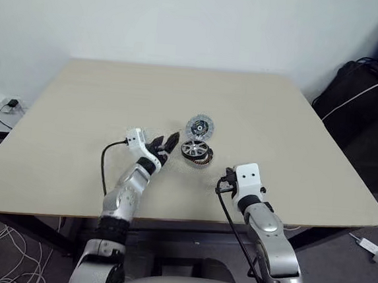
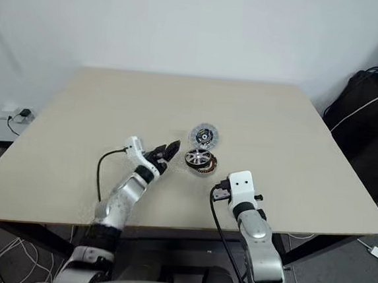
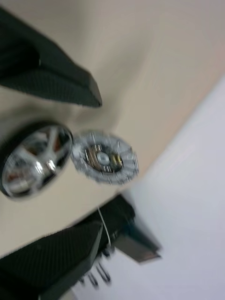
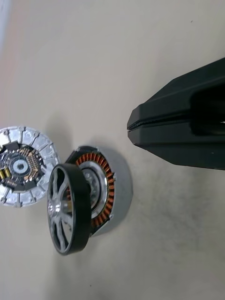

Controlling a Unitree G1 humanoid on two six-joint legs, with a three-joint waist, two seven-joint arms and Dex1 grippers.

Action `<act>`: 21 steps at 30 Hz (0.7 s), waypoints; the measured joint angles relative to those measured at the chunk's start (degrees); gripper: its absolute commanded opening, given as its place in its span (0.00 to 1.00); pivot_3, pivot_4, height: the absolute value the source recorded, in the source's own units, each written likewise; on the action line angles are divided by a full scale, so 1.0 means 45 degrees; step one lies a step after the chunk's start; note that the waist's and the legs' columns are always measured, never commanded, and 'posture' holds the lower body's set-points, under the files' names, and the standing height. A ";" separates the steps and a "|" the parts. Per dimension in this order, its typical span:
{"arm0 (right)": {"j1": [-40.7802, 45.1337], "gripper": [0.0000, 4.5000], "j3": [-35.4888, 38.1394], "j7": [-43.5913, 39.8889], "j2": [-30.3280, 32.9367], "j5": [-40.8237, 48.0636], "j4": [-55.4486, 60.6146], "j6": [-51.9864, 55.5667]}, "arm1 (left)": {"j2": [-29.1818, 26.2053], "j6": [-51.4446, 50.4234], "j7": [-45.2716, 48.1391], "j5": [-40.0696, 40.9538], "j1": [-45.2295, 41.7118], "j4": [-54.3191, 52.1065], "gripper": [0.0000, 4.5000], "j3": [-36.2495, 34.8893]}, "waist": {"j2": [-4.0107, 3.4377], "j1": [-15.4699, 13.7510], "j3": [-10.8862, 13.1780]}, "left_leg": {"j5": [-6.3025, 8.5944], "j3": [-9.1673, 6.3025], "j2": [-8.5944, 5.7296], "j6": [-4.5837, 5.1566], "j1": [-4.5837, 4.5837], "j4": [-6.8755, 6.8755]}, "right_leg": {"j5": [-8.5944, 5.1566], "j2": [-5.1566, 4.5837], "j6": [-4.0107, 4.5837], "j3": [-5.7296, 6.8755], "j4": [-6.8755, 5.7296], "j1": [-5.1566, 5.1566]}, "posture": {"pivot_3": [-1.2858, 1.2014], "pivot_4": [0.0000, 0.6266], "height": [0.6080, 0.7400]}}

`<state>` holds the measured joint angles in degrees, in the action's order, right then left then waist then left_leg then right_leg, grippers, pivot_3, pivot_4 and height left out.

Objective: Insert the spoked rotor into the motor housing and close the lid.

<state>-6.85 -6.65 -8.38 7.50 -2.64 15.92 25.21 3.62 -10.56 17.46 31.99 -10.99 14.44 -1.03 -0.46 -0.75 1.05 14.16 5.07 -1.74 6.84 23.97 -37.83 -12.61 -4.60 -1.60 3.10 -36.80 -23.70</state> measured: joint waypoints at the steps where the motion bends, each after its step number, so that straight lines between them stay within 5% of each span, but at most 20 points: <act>1: 0.0050 0.00 -0.0034 -0.0009 -0.0003 -0.0001 -0.0024 -0.0010 | -0.0057 0.0348 -0.0014 -0.0390 0.0596 -0.0204 0.62 0.0267 | 0.0001 -0.0008 0.0001 | 0.0001 0.0000 0.0000 0.0001 0.0002 0.0000 | 0.0000 -0.0002 0.0000 0.0000 0.0002 0.0000 | 0.52 0.00 1.00; 9: 0.1033 0.00 -0.0281 0.0013 -0.0249 -0.0106 -0.0646 0.0053 | -0.0092 0.1721 -0.0246 -0.1617 0.1935 -0.1514 0.03 0.0517 | -0.0002 -0.0010 0.0000 | 0.0003 0.0000 0.0003 0.0004 -0.0003 0.0008 | 0.0027 -0.0001 0.0016 0.0005 -0.0012 -0.0008 | 0.52 0.00 1.00; 21: 0.3799 0.00 -0.1306 -0.0134 -0.0840 -0.0405 -0.2793 0.0299 | -0.0406 0.2971 -0.0738 -0.4193 0.3555 -0.1746 0.00 0.0923 | -0.0011 -0.0002 -0.0004 | -0.0001 0.0004 0.0001 -0.0002 -0.0001 0.0023 | 0.0024 0.0001 0.0022 0.0004 -0.0002 -0.0016 | 0.52 0.00 1.00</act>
<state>10.25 -12.53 -8.98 3.72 -4.46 3.35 26.56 1.80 2.80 14.14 13.12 5.01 6.58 3.12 -0.51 -0.76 1.04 14.16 5.09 -1.73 6.83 23.97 -37.73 -12.50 -4.59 -1.50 3.12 -36.81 -23.77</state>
